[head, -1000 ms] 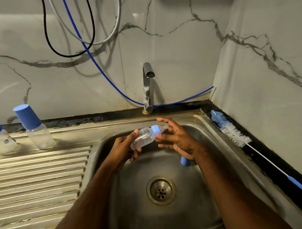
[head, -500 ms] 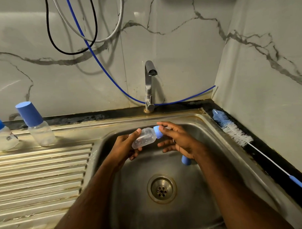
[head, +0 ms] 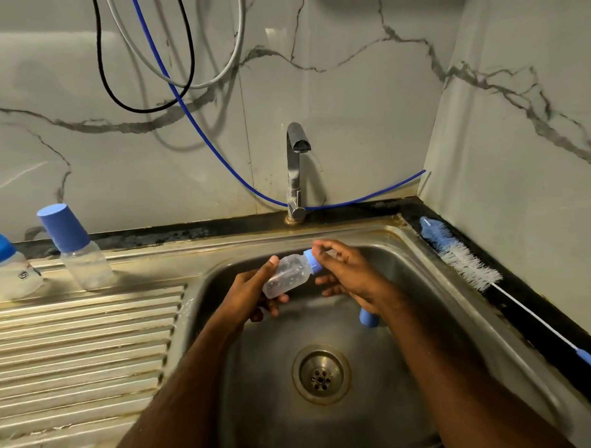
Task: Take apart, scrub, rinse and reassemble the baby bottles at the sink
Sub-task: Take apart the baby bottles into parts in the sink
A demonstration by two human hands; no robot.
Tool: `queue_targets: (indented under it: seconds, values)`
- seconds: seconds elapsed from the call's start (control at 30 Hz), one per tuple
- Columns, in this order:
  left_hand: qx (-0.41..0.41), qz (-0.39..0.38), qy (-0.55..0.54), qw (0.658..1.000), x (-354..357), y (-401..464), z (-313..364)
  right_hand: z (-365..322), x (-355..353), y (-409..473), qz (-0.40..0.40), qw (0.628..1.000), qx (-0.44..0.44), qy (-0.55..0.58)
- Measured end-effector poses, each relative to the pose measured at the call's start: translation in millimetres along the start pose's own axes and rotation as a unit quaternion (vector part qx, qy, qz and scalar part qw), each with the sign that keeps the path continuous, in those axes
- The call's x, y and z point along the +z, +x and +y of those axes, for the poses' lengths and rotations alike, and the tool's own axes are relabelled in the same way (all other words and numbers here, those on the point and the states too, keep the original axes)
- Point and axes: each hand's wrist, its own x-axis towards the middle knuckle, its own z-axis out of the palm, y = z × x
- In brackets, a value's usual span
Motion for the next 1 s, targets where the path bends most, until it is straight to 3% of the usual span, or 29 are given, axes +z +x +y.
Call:
queue_targets:
  seconds: [0.07,0.3,0.43,0.6,0.8,0.87,1.0]
  values:
    - [-0.003,-0.007,0.031,0.999,-1,2,-3,2,0,2,0.008,1.0,0.004,-0.024]
    - [0.08,-0.065,0.167,0.981,2,4,-5,6,-12,6,0.013,0.995,0.002,0.103]
    - [0.057,-0.074,0.23,0.969,-3,13,-21,7,-13,10,0.011,0.993,-0.043,0.111]
    - [0.017,0.044,0.297,0.954,-5,16,-31,14,-15,13,0.049,0.998,-0.024,0.016]
    - [0.015,0.188,0.218,0.958,0,9,-29,16,-3,13,0.018,0.995,0.005,-0.099]
    - [-0.009,0.2,0.241,0.95,1,8,-38,18,2,12,-0.001,0.992,0.015,-0.124]
    - [-0.056,0.145,0.316,0.936,3,6,-51,21,7,12,-0.04,0.987,0.016,-0.154]
